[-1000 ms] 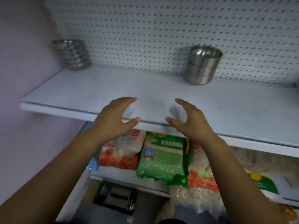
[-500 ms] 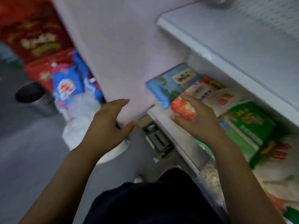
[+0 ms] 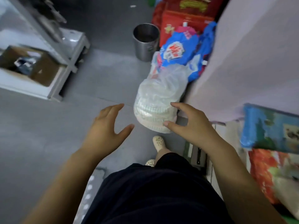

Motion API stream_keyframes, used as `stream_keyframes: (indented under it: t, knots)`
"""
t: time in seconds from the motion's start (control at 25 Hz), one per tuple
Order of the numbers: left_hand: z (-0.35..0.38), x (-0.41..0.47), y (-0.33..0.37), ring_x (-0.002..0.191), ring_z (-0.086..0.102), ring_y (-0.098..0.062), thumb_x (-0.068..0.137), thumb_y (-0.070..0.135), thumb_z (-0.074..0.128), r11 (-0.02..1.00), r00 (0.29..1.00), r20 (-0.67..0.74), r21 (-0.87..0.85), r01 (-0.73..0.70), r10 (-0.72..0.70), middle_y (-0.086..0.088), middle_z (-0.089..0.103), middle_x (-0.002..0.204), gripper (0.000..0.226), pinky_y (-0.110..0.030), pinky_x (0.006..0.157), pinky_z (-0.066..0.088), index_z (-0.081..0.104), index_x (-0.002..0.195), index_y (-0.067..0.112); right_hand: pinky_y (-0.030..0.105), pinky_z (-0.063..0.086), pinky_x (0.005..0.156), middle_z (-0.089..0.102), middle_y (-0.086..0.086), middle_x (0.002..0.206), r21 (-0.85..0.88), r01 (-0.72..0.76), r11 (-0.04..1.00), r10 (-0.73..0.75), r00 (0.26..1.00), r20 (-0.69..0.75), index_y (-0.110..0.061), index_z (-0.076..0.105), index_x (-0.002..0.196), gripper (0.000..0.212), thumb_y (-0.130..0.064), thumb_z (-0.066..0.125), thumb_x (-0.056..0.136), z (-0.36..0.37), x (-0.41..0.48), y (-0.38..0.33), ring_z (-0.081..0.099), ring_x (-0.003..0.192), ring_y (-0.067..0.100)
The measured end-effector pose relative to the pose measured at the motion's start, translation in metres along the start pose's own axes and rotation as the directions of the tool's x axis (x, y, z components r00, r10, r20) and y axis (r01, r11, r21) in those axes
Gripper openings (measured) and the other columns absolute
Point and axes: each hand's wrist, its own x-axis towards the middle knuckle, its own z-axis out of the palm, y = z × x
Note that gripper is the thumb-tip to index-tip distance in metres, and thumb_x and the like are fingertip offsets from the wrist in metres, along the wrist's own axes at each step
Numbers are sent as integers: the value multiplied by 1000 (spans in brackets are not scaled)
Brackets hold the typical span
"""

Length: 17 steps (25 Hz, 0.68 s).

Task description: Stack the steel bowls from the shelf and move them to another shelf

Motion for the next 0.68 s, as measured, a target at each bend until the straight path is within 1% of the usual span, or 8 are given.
stream_keyframes:
  t: [0.08,0.16,0.24,0.36,0.44,0.52,0.56,0.68]
  knots:
    - [-6,7,-7,144,41,-21,91,48,69,996,994,-53,-4,94,-94,1,49,152,72,-38,114,35,41,152,22,30,38,118,51,-17,152,-21,62,998,-59,992,108,-36,53,149,69,-47,81,87,1,35,-10,46,142,6]
    - [-12,17,-7,145,38,-19,92,49,67,982,975,-120,-21,187,-188,2,47,153,71,-38,116,34,39,153,24,23,35,114,51,-17,153,-67,135,989,-119,972,204,-34,53,149,70,-47,81,87,-3,70,-20,44,143,4]
    - [-17,27,-3,145,37,-16,93,49,65,959,940,-189,-69,275,-283,4,46,153,70,-36,115,33,38,153,25,17,30,107,51,-19,151,-79,191,978,-160,942,295,-34,53,148,68,-47,80,87,-8,106,-32,44,140,1]
    - [-22,33,2,145,36,-14,94,47,65,911,871,-271,-154,381,-410,6,46,153,69,-30,114,32,38,153,24,18,32,105,55,-17,145,-94,275,957,-217,891,398,-36,55,145,65,-49,80,87,-11,158,-51,47,133,2]
    - [-22,22,-3,145,36,-14,94,46,65,860,807,-296,-184,476,-510,7,46,152,68,-26,111,29,38,153,24,20,32,105,56,-17,142,-97,346,933,-264,843,469,-37,55,145,64,-50,78,87,-4,187,-68,48,131,3]
    - [-20,4,-10,146,36,-16,94,47,65,797,738,-301,-201,570,-604,6,47,153,69,-26,110,28,38,153,24,21,32,105,53,-21,139,-88,403,911,-292,780,553,-37,55,146,63,-49,77,88,9,209,-87,44,129,-1]
    - [-19,-7,-15,145,36,-17,93,47,65,757,697,-298,-217,616,-652,5,47,153,70,-28,110,29,38,153,23,22,33,106,52,-23,141,-73,427,901,-304,743,596,-37,55,146,63,-48,77,89,20,218,-98,44,131,-1]
    - [-23,-32,-33,144,38,-19,92,45,68,620,540,-311,-304,723,-782,3,49,151,70,-33,113,32,40,152,22,24,34,112,53,-20,149,-18,498,867,-352,638,685,-36,55,147,64,-48,78,88,62,238,-131,45,140,0]
